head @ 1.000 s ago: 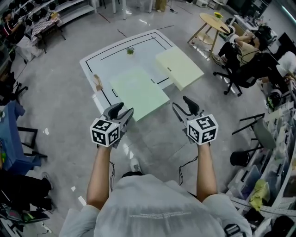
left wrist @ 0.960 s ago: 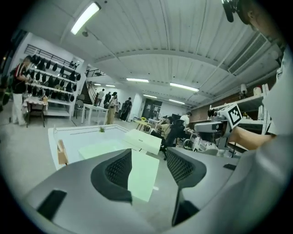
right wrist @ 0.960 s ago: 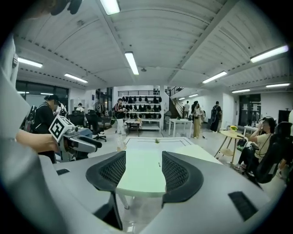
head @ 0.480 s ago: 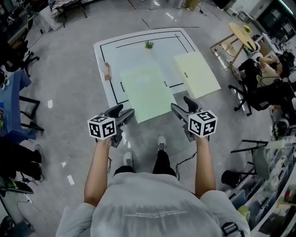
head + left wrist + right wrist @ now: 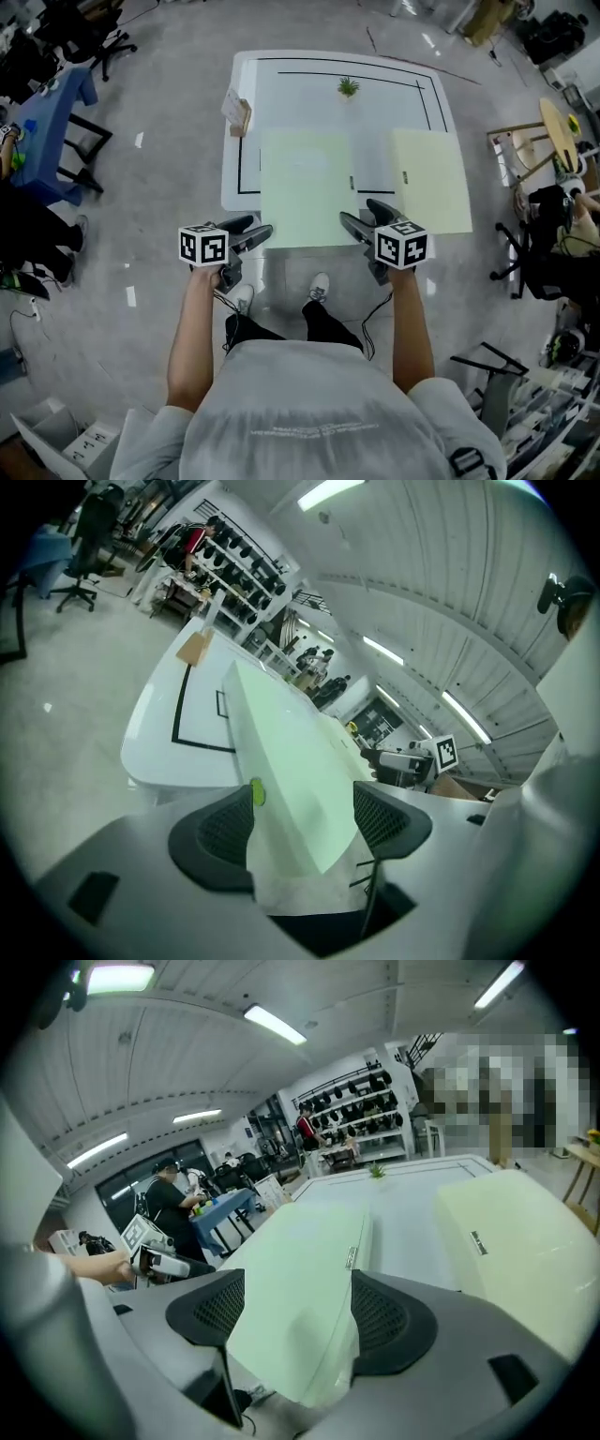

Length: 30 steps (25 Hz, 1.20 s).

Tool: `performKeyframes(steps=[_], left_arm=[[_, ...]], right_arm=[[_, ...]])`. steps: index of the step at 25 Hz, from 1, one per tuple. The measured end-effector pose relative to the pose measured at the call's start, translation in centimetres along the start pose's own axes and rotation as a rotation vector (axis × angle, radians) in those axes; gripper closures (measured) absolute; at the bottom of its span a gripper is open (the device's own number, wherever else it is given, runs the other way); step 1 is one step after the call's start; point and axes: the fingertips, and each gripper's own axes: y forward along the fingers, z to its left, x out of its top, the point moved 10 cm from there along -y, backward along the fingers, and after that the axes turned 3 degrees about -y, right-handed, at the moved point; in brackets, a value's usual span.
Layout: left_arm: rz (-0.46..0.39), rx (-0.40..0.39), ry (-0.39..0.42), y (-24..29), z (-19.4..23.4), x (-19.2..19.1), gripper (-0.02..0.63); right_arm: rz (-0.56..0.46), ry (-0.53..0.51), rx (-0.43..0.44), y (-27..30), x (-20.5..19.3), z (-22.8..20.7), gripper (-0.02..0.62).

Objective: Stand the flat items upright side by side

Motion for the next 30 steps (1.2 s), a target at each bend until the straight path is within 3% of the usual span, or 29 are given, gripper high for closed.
performKeyframes(steps=[3, 5, 12, 16, 18, 20, 23, 30], left_arm=[[-0.008, 0.029, -0.054, 0.7, 1.3, -1.1, 0.266], [-0.005, 0.004, -0.092, 1.1, 2.0, -1.8, 0.265], [-0.055, -0.25, -0.244, 4.0, 5.1, -3.2, 0.264], [-0.071, -0.344, -0.264, 5.2, 6.0, -3.2, 0.259], [-0.063, -0.345, -0.273, 5.3, 6.1, -3.3, 0.259], [-0.053, -0.297, -0.285, 5.1, 6.3, -3.5, 0.261], [-0.083, -0.322, -0.264, 5.4, 6.1, -3.2, 0.261], [-0.125, -0.288, -0.424, 5.6, 4.4, -4.2, 0.261]], right_arm=[[0.053, 0.016, 0.036, 1.4, -1.0, -1.8, 0.233], [0.084, 0.018, 0.051, 2.2, -1.7, -2.5, 0.232], [0.152, 0.02, 0.147, 4.7, -2.8, -3.6, 0.232], [0.171, 0.011, 0.163, 5.7, -2.9, -4.0, 0.229], [0.171, 0.015, 0.175, 5.8, -3.0, -4.3, 0.225], [0.168, 0.017, 0.181, 5.9, -3.0, -4.5, 0.219], [0.165, 0.017, 0.186, 6.1, -3.0, -4.6, 0.218], [0.153, 0.005, 0.213, 6.2, -2.9, -5.2, 0.216]])
